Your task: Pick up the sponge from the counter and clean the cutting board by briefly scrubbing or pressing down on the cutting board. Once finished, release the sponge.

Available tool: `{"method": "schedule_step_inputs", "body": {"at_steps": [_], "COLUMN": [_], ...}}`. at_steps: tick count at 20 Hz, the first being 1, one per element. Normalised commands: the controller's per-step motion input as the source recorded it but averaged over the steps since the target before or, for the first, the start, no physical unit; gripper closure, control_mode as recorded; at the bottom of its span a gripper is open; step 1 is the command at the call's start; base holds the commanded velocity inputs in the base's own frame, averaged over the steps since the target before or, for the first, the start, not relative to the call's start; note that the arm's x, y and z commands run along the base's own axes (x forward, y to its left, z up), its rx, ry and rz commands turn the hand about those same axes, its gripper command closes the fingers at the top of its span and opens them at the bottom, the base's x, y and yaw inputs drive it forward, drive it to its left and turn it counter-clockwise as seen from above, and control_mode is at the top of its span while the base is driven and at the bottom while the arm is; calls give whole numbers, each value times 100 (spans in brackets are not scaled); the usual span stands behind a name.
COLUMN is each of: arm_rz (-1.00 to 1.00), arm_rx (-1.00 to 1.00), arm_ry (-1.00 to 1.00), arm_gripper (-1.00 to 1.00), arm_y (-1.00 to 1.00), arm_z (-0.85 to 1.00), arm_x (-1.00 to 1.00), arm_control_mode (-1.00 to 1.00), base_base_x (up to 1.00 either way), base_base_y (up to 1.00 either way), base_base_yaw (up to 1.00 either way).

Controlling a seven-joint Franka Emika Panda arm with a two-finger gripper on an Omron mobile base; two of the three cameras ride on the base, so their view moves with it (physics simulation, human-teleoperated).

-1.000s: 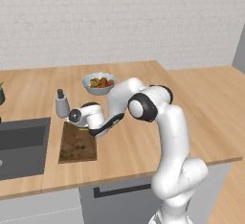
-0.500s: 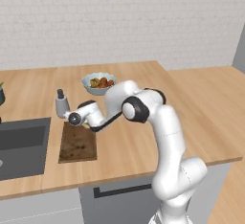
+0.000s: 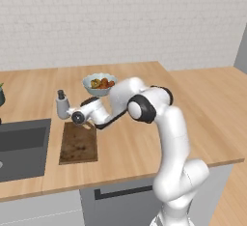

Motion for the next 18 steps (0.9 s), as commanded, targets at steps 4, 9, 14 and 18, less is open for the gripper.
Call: {"method": "schedule_step_inputs", "body": {"at_steps": [4,9,14,18], "arm_rz": [-7,-10,-12,-8], "arm_rx": [22,29,25,13], "arm_ry": [-4,8,28,49], "arm_gripper": [100,100,100,100], "arm_y": [-55,-87,-77,-83], "arm_z": [100,99,100,100], "arm_x": [-37,-34,-64,-67], "arm_control_mode": [-100,-100,-100,-100], "base_base_x": [0,0,0,0], "base_base_y": [0,0,0,0], "base_base_yaw": [0,0,0,0]}}
